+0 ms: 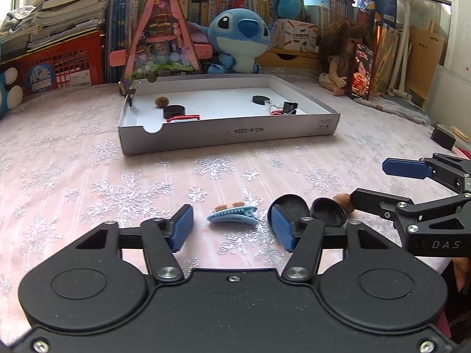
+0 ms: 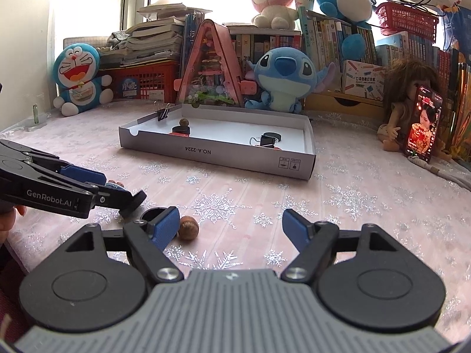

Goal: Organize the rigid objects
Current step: 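Grasp the blue hair clip with the left tool while the right tool grasps the brown nut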

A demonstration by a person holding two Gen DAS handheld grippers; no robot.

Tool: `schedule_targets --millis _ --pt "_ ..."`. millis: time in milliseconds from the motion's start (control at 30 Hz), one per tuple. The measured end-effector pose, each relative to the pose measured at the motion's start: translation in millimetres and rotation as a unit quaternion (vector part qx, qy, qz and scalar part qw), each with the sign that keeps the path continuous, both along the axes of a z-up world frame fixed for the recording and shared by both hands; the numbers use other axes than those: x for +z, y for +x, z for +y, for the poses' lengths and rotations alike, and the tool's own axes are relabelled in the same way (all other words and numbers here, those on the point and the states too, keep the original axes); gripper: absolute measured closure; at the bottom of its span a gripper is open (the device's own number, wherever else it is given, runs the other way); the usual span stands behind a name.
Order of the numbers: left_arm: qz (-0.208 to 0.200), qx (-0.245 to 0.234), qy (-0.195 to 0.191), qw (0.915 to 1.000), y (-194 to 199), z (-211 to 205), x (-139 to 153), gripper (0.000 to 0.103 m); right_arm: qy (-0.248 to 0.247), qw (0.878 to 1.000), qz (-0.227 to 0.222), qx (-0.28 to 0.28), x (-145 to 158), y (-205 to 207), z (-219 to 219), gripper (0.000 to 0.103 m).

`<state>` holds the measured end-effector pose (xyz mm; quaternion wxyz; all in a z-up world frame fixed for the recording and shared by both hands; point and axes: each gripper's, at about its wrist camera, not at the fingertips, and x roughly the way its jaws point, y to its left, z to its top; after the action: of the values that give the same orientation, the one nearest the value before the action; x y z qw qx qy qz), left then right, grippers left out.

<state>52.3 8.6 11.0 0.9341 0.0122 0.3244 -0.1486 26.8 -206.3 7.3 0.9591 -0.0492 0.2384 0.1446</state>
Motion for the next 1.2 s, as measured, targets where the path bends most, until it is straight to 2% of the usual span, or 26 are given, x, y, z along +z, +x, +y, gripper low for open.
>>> schedule_targets --millis 333,567,967,1200 --pt "-0.002 -0.008 0.002 1.0000 -1 -8 -1 0.067 -0.008 1.000 0.011 0.017 -5 -1 4 0.029" --pt "-0.010 -0.009 0.012 0.9998 -3 -11 -1 0.067 -0.024 0.999 0.002 0.024 -7 -3 13 0.037" --pt "-0.012 -0.003 0.011 0.9999 -4 -9 -1 0.067 -0.012 0.999 0.012 0.030 -8 2 16 0.052" --pt "-0.012 0.002 0.008 0.9999 -4 -6 0 0.067 -0.006 0.999 0.018 0.040 -9 5 20 0.058"
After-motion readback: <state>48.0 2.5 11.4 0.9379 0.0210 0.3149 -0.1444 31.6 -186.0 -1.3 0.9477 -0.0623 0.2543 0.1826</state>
